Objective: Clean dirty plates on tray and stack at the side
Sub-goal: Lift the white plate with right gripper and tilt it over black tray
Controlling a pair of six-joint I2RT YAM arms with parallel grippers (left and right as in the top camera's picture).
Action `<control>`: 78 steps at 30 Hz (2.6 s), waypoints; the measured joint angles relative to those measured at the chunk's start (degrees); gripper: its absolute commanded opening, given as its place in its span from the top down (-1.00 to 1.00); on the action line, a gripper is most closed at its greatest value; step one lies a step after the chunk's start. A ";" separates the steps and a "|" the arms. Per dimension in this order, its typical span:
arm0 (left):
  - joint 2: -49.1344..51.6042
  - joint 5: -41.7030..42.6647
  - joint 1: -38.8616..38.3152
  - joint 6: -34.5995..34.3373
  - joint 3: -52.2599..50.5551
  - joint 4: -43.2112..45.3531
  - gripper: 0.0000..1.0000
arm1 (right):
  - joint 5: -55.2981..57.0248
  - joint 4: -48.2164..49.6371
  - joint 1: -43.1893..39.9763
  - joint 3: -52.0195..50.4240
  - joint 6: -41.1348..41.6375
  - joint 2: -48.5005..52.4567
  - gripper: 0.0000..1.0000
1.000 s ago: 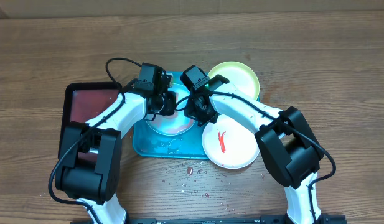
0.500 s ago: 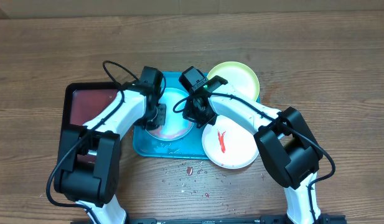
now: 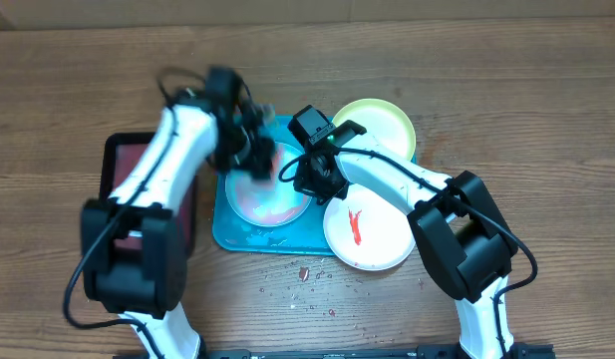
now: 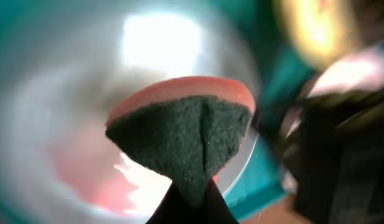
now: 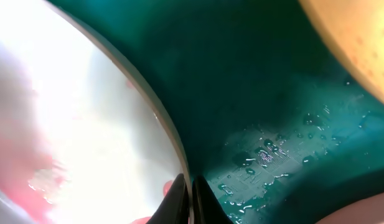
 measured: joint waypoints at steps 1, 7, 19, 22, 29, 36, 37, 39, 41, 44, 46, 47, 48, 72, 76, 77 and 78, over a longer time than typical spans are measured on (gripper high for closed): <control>0.00 -0.42 1.01 -0.83 3.54 -1.51 0.92 | -0.04 0.04 0.00 -0.02 -0.59 0.00 0.93; 0.00 -5.01 8.50 -5.20 23.08 -14.05 0.92 | -0.15 0.13 -0.07 0.09 -4.96 0.00 0.93; -0.04 -9.99 25.11 -6.45 37.59 -24.13 0.92 | 21.49 -8.68 5.75 7.87 -10.25 -2.67 0.93; -0.04 -10.62 27.98 -6.47 37.59 -24.26 0.91 | 31.54 -8.52 9.22 8.46 -10.56 -4.74 0.93; -0.04 -10.78 30.91 -6.47 37.59 -24.59 0.92 | 45.18 -5.01 15.78 10.14 -13.05 -5.05 0.93; -0.04 -10.78 31.06 -6.47 37.59 -25.05 0.92 | 48.19 2.10 20.35 13.84 -16.52 -5.05 0.93; -0.04 -10.78 31.06 -6.47 37.59 -25.07 0.92 | 48.33 2.93 20.65 14.32 -16.81 -5.05 0.93; -0.04 -10.78 31.06 -6.47 37.59 -25.07 0.92 | 48.28 5.31 20.92 14.86 -17.38 -5.05 0.93; -0.04 -11.19 31.06 -6.47 37.59 -25.09 0.91 | 47.50 7.85 20.96 14.95 -18.03 -5.05 0.93; -0.04 -12.11 31.06 -6.47 37.59 -25.09 0.92 | 45.57 11.69 21.07 14.95 -19.17 -5.05 0.93; -0.04 -12.55 31.06 -6.51 37.59 -25.03 0.91 | 44.50 14.73 21.20 14.95 -20.04 -5.05 0.93; -0.04 -12.76 31.08 -6.62 37.59 -24.92 0.92 | 44.06 16.26 21.35 14.95 -20.94 -5.03 0.93; -0.04 -12.90 31.10 -6.71 37.59 -24.61 0.92 | 43.67 17.53 21.57 14.95 -21.64 -4.96 0.92; -0.04 -8.94 41.13 -11.39 37.59 -23.26 0.91 | 47.43 42.58 26.29 15.12 -55.39 3.54 0.92; -0.04 -8.55 41.13 -11.39 37.59 -23.32 0.91 | 50.38 48.28 26.32 15.12 -61.70 3.54 0.93; -0.04 -8.52 41.13 -11.39 37.59 -23.30 0.92 | 51.25 49.62 26.29 15.12 -63.12 3.54 0.93; -0.04 -8.52 41.13 -11.39 37.59 -23.32 0.92 | 52.00 50.84 26.29 15.12 -64.37 3.54 0.93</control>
